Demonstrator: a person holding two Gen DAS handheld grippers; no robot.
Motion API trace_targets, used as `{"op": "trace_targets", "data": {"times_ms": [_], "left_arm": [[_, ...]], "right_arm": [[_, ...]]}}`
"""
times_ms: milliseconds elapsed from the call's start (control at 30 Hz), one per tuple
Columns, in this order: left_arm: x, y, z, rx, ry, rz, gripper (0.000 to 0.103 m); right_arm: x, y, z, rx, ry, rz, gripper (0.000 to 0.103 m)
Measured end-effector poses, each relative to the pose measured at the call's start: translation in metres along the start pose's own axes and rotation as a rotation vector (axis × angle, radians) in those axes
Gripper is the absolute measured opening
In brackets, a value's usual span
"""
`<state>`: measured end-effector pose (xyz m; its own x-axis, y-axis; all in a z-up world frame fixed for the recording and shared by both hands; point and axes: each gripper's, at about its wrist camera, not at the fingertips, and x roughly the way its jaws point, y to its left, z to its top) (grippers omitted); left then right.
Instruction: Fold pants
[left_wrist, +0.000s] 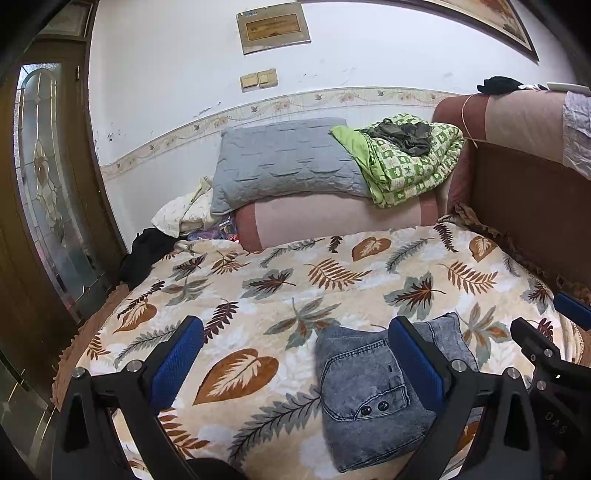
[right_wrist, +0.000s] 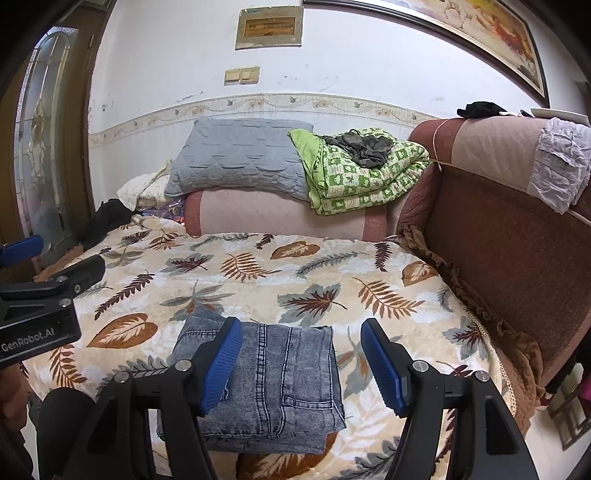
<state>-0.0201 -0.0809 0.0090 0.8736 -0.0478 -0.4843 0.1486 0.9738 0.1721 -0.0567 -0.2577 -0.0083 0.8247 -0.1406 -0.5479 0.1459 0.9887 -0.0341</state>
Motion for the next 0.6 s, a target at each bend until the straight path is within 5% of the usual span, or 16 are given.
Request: {"op": "trace_targets", "data": {"times_ms": [600], "left_arm": [[0.0104, 0.0023, -0.0060, -0.010, 0.037, -0.013, 0.100]], "right_arm": [[0.0073, 0.0063, -0.0036, -0.018, 0.019, 0.005, 0.070]]}}
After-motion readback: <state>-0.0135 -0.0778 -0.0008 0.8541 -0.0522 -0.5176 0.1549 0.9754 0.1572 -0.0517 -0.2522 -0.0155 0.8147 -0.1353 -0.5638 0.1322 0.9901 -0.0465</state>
